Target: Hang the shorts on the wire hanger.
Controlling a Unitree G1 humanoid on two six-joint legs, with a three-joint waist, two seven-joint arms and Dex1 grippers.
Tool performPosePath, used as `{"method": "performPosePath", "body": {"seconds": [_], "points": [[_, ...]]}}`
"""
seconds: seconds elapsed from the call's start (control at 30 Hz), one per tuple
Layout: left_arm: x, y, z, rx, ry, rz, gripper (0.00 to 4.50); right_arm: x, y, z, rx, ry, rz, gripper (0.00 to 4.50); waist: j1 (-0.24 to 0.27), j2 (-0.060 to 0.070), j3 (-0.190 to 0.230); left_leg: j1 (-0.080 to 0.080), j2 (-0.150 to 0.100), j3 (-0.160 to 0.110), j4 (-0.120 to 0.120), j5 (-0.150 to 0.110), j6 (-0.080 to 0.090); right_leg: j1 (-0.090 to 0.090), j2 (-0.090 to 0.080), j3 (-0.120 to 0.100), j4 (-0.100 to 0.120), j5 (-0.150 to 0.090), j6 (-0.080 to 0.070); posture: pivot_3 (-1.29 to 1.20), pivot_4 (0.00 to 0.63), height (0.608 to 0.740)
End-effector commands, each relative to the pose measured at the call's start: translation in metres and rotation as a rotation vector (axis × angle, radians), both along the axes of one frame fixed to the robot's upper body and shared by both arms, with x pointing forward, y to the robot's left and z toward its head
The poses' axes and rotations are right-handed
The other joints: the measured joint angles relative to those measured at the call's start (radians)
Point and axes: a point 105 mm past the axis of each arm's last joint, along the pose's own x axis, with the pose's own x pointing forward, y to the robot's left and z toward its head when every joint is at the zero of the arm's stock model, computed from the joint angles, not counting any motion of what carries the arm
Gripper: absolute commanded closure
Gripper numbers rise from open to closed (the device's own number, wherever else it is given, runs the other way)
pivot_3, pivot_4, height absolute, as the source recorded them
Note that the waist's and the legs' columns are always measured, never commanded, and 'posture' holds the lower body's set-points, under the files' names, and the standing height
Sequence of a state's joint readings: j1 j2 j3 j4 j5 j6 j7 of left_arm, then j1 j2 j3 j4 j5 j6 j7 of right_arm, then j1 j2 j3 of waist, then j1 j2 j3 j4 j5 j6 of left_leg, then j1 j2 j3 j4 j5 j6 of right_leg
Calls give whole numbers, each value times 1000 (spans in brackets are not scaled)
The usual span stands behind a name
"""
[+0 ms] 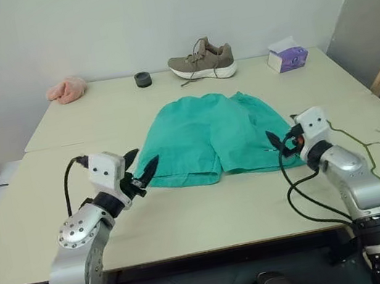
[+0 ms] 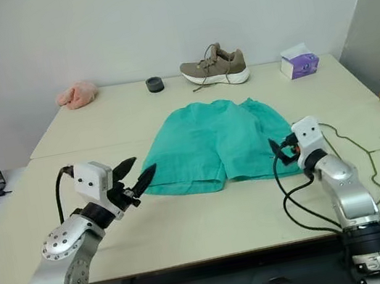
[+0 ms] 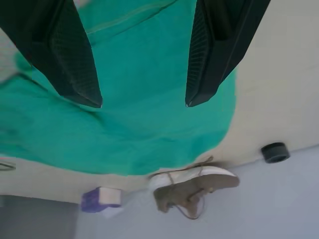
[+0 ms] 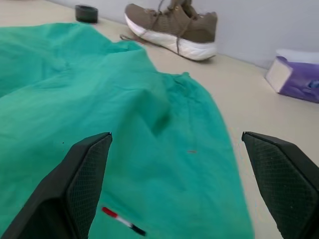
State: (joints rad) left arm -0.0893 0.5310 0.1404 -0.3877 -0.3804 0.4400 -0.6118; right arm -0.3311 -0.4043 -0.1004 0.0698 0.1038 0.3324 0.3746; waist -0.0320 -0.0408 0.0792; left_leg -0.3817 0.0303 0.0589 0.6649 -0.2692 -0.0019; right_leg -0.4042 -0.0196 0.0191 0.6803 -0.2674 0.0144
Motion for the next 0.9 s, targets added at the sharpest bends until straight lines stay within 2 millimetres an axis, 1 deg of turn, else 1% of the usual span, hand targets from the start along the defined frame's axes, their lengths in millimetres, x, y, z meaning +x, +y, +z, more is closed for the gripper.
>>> {"method": "performPosePath", "body": {"seconds": [0.03,0.1,0.17,0.37,0.4,0.47,0.57,0.67,0.73,0.8,0.83,0.9], "points": [[-11,-17,10,40,7,-160,1702,8,-30,-11,29,124,-94,39,-1,0,0,0,0,0,0,0,0,0,0,0,0,0,0,-27,48,740],[-10,-18,11,63,10,-181,1702,11,-41,-18,44,189,-123,39,-1,1,1,0,0,1,0,0,0,0,0,1,0,0,0,-29,46,740],[-8,-18,12,63,8,-186,1702,11,-44,-24,69,242,-123,39,-1,2,1,0,0,1,0,0,0,0,0,1,0,0,0,-32,46,740],[-7,-20,11,68,16,-212,1702,5,-47,-45,145,419,-103,39,-6,3,1,0,0,1,0,0,0,0,1,1,0,0,0,-38,43,740],[-7,-21,11,67,17,-214,1702,3,-46,-48,163,450,-98,199,-6,3,0,0,0,1,0,0,0,0,1,1,0,0,0,-39,43,740],[-7,-21,10,70,20,-217,1702,-1,-45,-53,186,503,-95,659,-7,3,0,0,0,1,0,0,0,0,1,1,0,0,0,-40,43,740],[-6,-20,8,75,22,-213,1702,-5,-43,-57,196,535,-84,1700,-7,3,0,0,0,0,0,0,0,0,1,1,0,0,0,-39,42,740],[-5,-18,7,79,23,-205,1702,-11,-29,-56,181,544,-5,2726,-8,3,0,0,0,0,0,0,0,0,1,1,0,0,0,-39,42,740],[-5,-17,7,80,25,-202,1702,-16,-15,-53,171,541,71,3443,-12,3,0,0,1,0,0,0,0,0,1,1,0,0,0,-40,42,740],[-3,-13,9,79,24,-192,1702,-25,14,-43,138,519,225,4187,-16,3,0,0,1,0,0,0,0,0,1,0,0,0,0,-43,42,740],[-2,-12,10,78,23,-188,1702,-29,23,-40,126,513,273,4468,-20,3,0,0,1,-1,0,0,0,0,1,0,0,0,0,-43,42,740],[0,-8,14,71,21,-181,1702,-41,53,-34,81,508,416,4468,-25,3,0,0,1,-1,0,0,0,0,1,0,0,0,1,-46,43,740]]}}
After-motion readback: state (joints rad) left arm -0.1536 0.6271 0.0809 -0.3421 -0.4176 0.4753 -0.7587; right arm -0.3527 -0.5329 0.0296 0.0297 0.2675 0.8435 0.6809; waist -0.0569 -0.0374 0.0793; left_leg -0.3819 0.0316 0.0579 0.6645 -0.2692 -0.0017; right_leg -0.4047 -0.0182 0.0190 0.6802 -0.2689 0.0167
